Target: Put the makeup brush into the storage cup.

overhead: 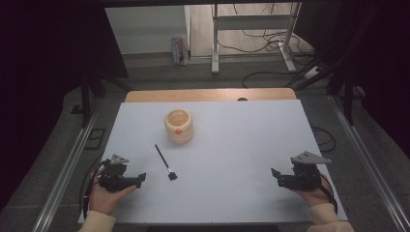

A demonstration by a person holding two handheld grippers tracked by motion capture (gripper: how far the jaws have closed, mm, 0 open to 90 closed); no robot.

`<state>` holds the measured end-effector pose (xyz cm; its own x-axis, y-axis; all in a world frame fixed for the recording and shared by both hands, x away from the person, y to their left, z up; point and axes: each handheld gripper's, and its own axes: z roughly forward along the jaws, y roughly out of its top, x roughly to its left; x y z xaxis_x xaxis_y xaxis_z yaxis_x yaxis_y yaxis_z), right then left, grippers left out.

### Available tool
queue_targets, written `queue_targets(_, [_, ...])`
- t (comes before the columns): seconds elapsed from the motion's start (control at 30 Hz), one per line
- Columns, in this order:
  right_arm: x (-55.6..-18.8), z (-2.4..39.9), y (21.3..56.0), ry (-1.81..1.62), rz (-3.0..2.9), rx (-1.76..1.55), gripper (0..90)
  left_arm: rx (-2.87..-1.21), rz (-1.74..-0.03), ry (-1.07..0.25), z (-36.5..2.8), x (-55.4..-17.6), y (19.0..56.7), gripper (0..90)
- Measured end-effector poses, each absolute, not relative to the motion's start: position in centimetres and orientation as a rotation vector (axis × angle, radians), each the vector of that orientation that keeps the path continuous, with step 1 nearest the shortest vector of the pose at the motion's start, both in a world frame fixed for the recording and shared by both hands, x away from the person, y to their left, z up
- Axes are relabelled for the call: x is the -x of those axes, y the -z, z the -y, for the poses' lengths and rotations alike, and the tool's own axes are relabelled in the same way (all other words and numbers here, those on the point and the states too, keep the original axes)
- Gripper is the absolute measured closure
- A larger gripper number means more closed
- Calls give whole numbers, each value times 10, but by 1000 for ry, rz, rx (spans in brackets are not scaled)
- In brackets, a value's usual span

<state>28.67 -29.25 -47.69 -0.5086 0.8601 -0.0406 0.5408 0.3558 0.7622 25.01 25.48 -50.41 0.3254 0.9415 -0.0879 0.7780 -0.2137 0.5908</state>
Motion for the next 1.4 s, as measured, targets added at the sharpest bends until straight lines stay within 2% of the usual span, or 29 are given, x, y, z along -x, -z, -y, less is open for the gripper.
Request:
queue_targets(0.57, [-286,301,478,-992,-2202,-1229,168,-2085,-1463,-395,-247,-255,504,179])
queue_targets(1.4, [-289,297,477,-979,-2213,-1218,169,-2064,-1482,-399,-247,-248,500,190])
